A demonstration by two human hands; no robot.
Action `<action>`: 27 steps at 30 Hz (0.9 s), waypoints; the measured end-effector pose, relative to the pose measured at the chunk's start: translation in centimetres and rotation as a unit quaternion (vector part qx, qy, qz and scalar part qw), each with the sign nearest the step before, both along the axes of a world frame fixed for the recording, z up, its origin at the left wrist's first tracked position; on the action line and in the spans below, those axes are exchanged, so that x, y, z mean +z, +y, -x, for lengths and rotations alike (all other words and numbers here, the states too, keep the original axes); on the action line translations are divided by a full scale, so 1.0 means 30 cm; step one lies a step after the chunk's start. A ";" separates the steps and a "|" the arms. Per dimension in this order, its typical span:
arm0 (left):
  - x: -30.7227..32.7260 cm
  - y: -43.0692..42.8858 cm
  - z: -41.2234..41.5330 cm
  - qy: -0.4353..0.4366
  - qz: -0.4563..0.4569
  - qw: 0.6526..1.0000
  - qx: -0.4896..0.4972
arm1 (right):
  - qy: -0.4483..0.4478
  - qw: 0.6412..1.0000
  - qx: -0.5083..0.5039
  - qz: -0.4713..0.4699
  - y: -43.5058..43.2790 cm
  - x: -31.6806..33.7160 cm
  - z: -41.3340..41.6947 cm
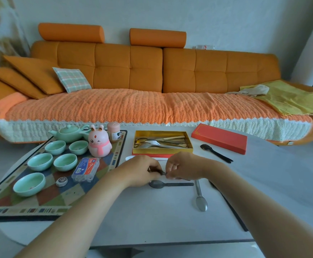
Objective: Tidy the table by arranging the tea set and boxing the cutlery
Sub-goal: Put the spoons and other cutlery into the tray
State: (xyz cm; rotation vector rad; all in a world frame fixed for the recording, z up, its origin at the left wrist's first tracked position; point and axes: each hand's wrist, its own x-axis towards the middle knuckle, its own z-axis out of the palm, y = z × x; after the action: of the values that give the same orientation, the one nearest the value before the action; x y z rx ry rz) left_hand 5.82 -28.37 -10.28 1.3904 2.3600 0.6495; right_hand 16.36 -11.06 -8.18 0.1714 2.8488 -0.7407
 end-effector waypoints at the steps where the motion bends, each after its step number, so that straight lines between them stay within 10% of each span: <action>1: -0.001 0.003 0.009 0.010 -0.019 1.000 0.007 | 0.013 1.000 -0.007 0.017 0.004 0.001 0.005; 11: -0.003 0.035 0.135 0.205 -0.218 0.947 0.115 | 0.186 0.969 -0.114 0.119 0.067 0.019 0.113; 27: -0.054 0.138 0.222 0.229 0.000 0.972 0.060 | 0.127 0.968 -0.192 -0.097 0.154 -0.049 0.331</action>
State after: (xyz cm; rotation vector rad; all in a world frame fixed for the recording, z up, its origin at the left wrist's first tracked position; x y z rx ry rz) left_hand -0.85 -24.23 -11.91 1.5411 2.8145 0.3851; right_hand 6.44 -6.44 -9.64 0.7228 3.1741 -0.5781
